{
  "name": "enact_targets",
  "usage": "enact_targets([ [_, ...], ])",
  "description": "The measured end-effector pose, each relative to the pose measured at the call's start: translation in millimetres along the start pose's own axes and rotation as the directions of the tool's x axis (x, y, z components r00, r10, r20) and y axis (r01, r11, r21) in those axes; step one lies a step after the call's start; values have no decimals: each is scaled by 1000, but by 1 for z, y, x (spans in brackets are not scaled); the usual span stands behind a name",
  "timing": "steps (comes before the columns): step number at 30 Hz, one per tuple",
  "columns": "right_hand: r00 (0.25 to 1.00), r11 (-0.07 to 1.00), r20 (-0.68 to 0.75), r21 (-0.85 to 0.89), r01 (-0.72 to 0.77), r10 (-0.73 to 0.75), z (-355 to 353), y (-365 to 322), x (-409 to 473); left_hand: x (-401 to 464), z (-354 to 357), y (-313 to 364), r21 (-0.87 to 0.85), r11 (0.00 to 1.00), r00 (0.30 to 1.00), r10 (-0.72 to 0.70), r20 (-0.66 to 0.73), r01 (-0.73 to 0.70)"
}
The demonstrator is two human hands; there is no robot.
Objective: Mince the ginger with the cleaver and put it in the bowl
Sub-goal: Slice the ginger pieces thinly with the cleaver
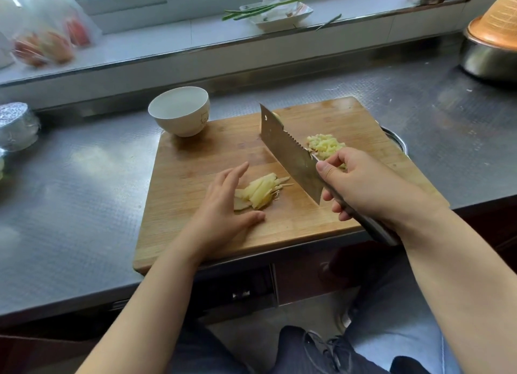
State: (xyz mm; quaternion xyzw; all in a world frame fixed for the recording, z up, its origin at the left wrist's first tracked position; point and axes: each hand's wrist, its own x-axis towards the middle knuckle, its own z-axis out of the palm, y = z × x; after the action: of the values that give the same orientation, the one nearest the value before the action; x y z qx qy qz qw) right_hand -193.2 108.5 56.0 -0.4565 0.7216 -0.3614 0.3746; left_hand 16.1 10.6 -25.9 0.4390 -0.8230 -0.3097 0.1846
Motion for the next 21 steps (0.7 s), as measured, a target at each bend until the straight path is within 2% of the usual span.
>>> enact_targets([
  [4, 1000, 1000, -17, -12, 16, -17, 11, -2, -1, -1, 15, 6, -12, 998, 985, -67, -159, 66],
  [9, 999, 999, -3, -6, 42, -42, 19, -4, -1, -4, 26, 17, -10, 994, 962, -107, -250, 108],
  [16, 999, 999, 15, 24, 47, -47, 15, -5, 0, -16, 3, 15, -99, 994, 991, -66, -114, 55],
  [18, 999, 999, 18, 25, 46, -46, 14, -4, 0, -19, 1, 16, -223, 973, 990, -85, -109, 59],
  [21, 998, 998, 27, 25, 51, -52, 12, -4, 0, -13, 8, 25, -523, 851, 964, -177, -201, 47],
])
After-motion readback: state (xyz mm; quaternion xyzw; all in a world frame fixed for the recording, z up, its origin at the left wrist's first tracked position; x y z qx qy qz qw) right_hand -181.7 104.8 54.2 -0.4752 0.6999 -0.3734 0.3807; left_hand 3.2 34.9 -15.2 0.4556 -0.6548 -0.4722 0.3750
